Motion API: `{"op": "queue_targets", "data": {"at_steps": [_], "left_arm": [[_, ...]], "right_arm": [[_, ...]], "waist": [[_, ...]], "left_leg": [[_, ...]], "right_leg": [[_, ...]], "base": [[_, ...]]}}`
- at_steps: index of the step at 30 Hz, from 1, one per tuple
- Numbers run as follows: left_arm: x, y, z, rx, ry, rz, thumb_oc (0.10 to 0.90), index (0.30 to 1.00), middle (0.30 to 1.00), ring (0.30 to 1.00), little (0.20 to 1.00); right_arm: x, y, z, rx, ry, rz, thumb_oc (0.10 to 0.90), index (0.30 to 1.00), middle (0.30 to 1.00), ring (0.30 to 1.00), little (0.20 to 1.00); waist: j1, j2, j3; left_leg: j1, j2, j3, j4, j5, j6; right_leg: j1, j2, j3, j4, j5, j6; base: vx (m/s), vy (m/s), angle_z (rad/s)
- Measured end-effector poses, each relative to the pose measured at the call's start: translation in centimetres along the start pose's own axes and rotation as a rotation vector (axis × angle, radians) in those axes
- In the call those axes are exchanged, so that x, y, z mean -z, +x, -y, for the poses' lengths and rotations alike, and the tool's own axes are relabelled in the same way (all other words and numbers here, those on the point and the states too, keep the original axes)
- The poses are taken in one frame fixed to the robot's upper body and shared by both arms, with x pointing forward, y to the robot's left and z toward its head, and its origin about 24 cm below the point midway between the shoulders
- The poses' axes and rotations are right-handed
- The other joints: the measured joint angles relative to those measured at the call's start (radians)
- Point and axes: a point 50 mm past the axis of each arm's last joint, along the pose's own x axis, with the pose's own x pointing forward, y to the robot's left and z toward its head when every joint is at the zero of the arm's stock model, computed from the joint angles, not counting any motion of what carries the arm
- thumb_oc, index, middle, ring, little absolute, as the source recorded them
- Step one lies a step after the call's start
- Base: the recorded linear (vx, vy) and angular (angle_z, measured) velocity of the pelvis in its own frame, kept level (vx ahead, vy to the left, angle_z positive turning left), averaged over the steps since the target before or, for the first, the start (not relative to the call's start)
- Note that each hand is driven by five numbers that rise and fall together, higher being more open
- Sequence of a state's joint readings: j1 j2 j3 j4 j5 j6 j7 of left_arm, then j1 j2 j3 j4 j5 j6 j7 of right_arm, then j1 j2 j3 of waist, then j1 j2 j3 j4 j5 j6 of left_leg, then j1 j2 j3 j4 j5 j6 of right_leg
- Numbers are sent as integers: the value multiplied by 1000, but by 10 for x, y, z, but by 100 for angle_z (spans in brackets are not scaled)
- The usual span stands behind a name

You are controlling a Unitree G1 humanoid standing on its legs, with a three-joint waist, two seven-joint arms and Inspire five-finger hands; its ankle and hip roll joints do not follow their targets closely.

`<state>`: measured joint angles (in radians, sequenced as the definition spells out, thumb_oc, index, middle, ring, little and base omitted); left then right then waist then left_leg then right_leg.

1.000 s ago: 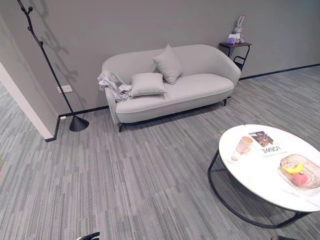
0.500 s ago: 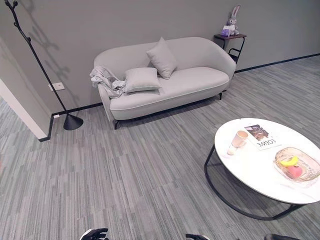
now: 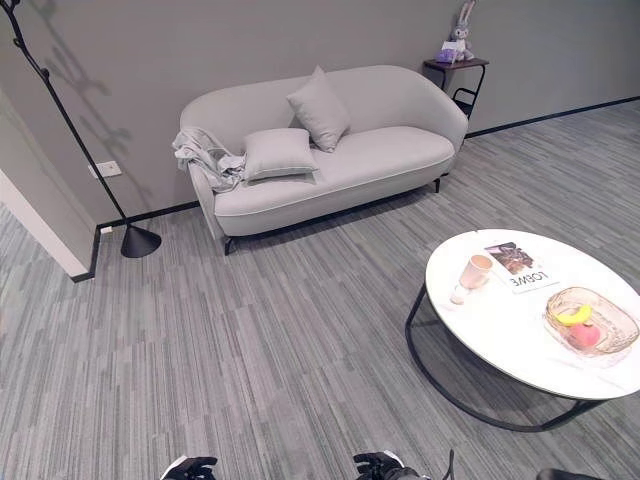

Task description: Hang the clothes on the sofa on the clothes rack.

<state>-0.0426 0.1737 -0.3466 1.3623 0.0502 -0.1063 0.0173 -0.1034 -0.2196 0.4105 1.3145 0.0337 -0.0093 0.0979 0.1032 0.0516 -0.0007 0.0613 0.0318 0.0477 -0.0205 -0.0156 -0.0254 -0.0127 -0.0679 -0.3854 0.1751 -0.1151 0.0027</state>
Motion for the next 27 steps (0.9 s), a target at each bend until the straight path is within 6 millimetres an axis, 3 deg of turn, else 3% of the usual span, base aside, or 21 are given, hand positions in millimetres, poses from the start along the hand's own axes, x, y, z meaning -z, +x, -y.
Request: {"op": "queue_targets", "data": {"at_steps": [17, 21, 23, 24, 25, 26, 27], "left_arm": [[2, 0, -1, -4, 1, -9, 800, 900, 900, 900, 900], [-2, 0, -9, -22, 8, 0, 800, 900, 900, 900, 900], [-8, 1, -17, -36, 16, 8, 800, 900, 900, 900, 900], [-14, 2, -21, -47, 19, 14, 800, 900, 900, 900, 900], [-15, 2, -26, -59, 22, 10, 800, 900, 900, 900, 900], [-16, 2, -27, -62, 22, 9, 800, 900, 900, 900, 900], [-12, 2, -24, -53, 22, -4, 800, 900, 900, 900, 900]], "right_arm": [[-7, 0, -2, -7, -42, 24, 800, 900, 900, 900, 900], [-15, 2, -7, -22, -58, 43, 800, 900, 900, 900, 900], [-23, 2, -6, -22, -71, 58, 800, 900, 900, 900, 900], [-28, 2, -4, -18, -78, 65, 800, 900, 900, 900, 900], [-45, 2, 2, -2, -85, 112, 800, 900, 900, 900, 900], [-52, 1, 6, 2, -68, 137, 800, 900, 900, 900, 900], [-57, 1, 7, 18, -33, 166, 800, 900, 900, 900, 900]], "waist": [[1, -12, -2], [0, -40, 11], [0, -57, 34], [3, -75, 59], [-6, -90, 101], [-12, -81, 120], [-30, -57, 128]], "left_leg": [[14, -1, 13, -5, -1, 2], [12, -18, 18, 9, -11, 15], [12, -35, 23, 26, -28, 39], [12, -67, 38, 57, -47, 74], [-9, -91, 61, 152, -94, 116], [-28, -87, 59, 215, -128, 120], [-20, -85, 50, 213, -131, 135]], "right_leg": [[-1, 0, 18, 12, 0, 0], [-24, -24, 20, 76, -19, 1], [-48, -56, 24, 150, -42, 22], [-99, -92, 49, 272, -54, 43], [-198, -155, 88, 497, -24, 92], [-271, -185, 127, 629, 47, 174], [-315, -184, 146, 679, 193, 156]], "base": [[2, 32, -2], [-41, 129, -3], [18, 221, -7], [-4, 237, -24], [-21, 214, -29], [103, 205, -16], [312, 118, -15]]}}
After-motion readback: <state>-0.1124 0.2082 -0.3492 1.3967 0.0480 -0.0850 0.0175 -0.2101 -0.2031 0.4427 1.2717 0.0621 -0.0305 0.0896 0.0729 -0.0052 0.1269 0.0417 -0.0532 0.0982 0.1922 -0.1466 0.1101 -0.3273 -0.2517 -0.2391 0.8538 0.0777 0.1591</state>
